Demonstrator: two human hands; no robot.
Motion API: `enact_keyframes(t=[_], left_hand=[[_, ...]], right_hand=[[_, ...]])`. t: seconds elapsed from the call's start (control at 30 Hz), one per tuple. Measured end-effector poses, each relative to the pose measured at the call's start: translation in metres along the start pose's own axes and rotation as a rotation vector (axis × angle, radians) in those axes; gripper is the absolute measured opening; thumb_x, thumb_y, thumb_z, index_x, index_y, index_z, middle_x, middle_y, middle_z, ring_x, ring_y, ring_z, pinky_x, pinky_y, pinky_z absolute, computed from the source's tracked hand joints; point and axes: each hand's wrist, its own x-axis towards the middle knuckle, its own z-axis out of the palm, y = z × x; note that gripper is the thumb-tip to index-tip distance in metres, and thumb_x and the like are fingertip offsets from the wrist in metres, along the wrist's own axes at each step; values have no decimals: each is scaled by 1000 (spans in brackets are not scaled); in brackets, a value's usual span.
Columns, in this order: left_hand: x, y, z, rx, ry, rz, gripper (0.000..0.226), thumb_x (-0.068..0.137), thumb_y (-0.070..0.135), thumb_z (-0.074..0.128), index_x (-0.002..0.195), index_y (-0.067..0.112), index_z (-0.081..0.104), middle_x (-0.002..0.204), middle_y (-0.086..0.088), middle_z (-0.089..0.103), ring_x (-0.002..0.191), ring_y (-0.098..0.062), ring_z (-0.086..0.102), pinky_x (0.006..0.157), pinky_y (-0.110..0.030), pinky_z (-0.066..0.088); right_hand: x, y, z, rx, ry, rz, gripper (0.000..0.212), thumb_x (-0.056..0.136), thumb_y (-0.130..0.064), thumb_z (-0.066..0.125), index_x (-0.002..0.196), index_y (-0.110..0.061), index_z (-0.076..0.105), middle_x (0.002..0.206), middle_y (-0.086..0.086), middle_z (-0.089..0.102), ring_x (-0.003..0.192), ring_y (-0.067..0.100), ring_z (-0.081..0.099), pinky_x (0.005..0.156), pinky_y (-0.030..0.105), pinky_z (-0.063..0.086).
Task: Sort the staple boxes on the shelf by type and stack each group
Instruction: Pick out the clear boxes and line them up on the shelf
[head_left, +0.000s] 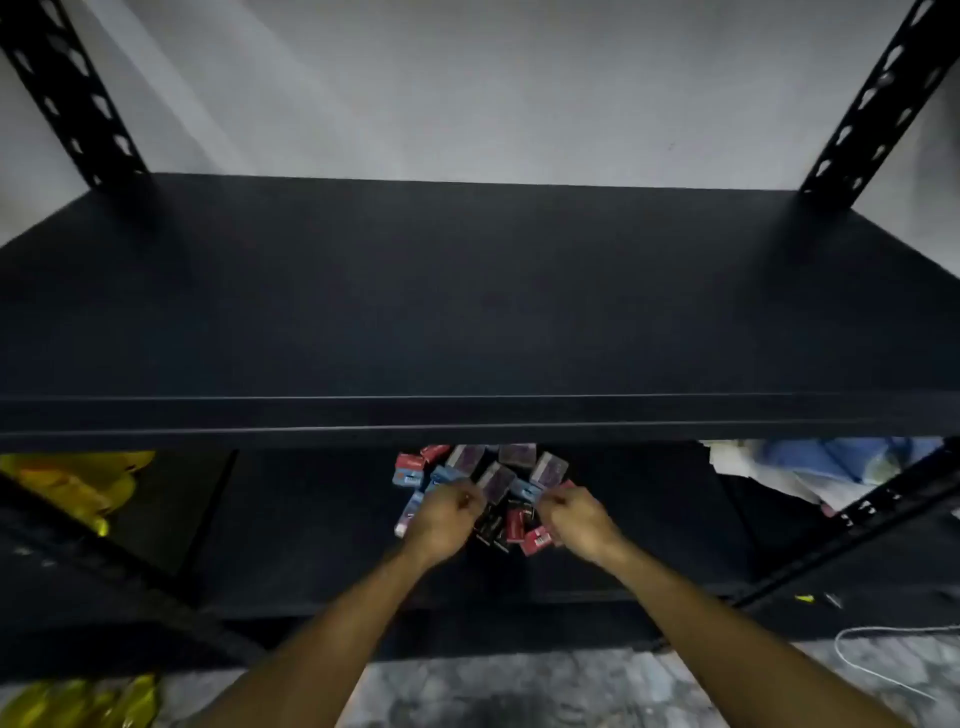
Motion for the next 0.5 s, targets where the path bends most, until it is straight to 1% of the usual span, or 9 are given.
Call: enact_keyframes(t=[0.03,0.07,0.13,0.17,0.23,0.3,0.37,0.43,0.5], left_hand=[[13,-5,0,-3,8,34,23,97,22,53,79,31,65,86,7,70,82,-12,65,75,-32,52],[20,-4,-3,19,1,49,25,96,24,53,75,33,64,87,8,70,82,-11,66,75,-33,52],[44,-8,-2,64,10,92,28,96,24,52,73,36,61,86,10,69,83,-11,66,75,-32,51],[56,-12,2,70,25,127,27,95,22,52,74,35,61,86,11,68,83,-13,65,75,-31,51],[72,-22,12,92,69,159,20,95,22,53,80,33,62,87,10,68,83,-12,65,76,-32,52],[89,-36,23,144,104,199,14,94,25,54,86,32,63,86,9,68,82,-9,65,77,-36,55],[102,-46,36,198,128,253,11,94,25,56,91,27,65,88,8,69,83,-11,65,78,-36,55],[110,-55,48,233,135,296,11,96,28,58,100,26,67,94,8,68,87,-11,64,78,-30,53],[116,-62,57,266,171,347,17,95,32,61,108,24,68,94,11,64,87,-10,62,70,-22,48]], right_hand=[[12,0,5,-2,31,-35,30,97,-24,53,69,-18,55,63,-1,54,58,15,50,58,33,38],[20,-3,8,-23,46,-42,27,97,-26,54,71,-20,58,65,-2,59,59,15,54,58,32,40],[41,-5,13,-40,49,-90,20,96,-28,54,83,-23,68,80,-4,69,72,14,64,66,32,49],[51,-2,17,-24,48,-122,19,97,-27,54,92,-21,71,88,-4,70,80,13,66,70,31,51],[72,10,21,-51,52,-193,21,98,-25,52,103,-19,72,96,-7,69,87,7,64,72,24,50],[91,23,20,-111,102,-262,20,99,-26,52,101,-21,71,98,-9,68,87,5,63,75,25,50],[111,40,17,-160,149,-309,15,99,-27,52,97,-25,66,96,-11,66,86,7,63,72,26,50],[129,55,16,-217,209,-348,14,99,-28,52,96,-25,65,95,-10,65,86,8,62,72,27,49],[144,65,16,-255,279,-408,16,98,-27,53,95,-23,68,96,-7,66,86,8,63,77,31,52]])
